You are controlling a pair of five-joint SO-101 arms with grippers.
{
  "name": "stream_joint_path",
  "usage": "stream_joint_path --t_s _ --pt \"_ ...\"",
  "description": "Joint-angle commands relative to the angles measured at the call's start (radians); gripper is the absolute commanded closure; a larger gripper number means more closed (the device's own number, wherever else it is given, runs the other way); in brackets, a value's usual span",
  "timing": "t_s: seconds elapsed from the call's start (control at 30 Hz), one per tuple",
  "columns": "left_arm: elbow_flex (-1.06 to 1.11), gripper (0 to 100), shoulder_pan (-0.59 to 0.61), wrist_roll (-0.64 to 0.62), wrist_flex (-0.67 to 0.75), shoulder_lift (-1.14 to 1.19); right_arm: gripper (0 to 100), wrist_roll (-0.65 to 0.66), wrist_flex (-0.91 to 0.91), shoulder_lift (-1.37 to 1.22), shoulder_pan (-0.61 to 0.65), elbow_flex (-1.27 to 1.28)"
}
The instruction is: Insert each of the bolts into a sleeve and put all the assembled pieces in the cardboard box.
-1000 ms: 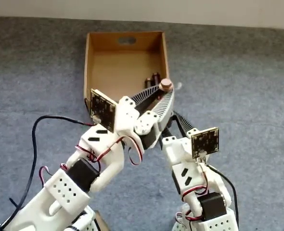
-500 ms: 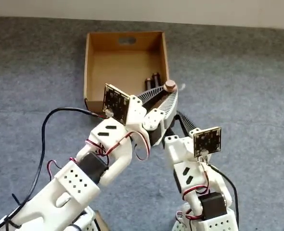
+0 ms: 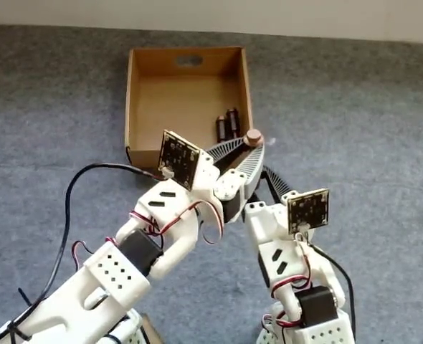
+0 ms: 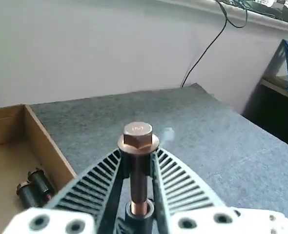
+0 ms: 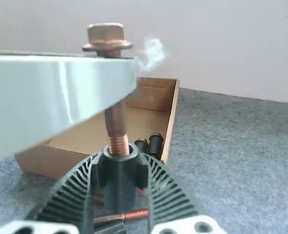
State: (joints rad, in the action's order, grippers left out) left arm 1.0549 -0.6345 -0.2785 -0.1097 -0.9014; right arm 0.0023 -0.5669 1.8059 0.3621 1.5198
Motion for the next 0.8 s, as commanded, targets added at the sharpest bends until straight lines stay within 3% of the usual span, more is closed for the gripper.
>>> stream_joint_path --t_s 0.0,0.37,0.77 --pt "-0.018 99 0.001 0.008 -0.051 -0.008 99.2 -0.009 -0.002 0.005 -0.019 -0.005" --pt "-0.090 99 -0.002 0.008 -0.196 0.001 99.2 -0.009 -0.002 0.005 -0.019 -0.012" --pt "-0.185 99 -0.004 0.008 -0.206 0.094 99.2 -0.009 -0.002 0.005 -0.021 -0.013"
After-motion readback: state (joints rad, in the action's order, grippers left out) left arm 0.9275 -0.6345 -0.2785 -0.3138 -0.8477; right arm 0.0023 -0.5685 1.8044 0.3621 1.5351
